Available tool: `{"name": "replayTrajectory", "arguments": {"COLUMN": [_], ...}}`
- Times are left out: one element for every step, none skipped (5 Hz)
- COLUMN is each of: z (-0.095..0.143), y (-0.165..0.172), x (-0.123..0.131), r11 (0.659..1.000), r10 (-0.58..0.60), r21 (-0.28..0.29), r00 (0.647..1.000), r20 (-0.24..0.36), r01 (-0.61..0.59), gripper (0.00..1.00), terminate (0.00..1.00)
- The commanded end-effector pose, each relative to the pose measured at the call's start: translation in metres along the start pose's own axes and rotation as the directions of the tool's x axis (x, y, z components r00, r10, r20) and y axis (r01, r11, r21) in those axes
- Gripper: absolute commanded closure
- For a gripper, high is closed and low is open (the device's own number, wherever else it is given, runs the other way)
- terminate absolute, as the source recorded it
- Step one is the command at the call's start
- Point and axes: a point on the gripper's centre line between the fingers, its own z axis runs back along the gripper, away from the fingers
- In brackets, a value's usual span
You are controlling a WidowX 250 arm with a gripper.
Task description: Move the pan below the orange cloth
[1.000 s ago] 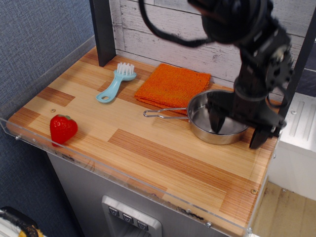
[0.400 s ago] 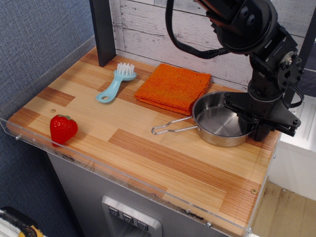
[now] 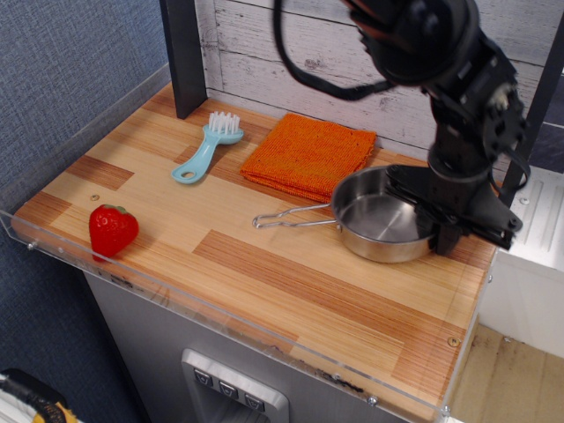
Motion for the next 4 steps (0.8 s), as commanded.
{"name": "replayTrajectory", "arguments": {"z": [0.057, 0.076, 0.088, 0.079], "y": [-0.003, -0.007, -0.003, 0.013], "x": [0.011, -0.001, -0.021, -0.043], "r11": [0.999, 0.998, 0.998, 0.998], "r10": [-0.026, -0.042, -0.052, -0.052], "r21": [-0.022, -0.039, -0.033, -0.023], "r00": [0.985, 0.975, 0.978, 0.989], "r20": [0.17, 0.217, 0.2, 0.142], "r01": [0.03, 0.052, 0.06, 0.055], "gripper": [1.0, 1.0, 1.0, 1.0], "terminate": [0.0, 0.0, 0.0, 0.0]}}
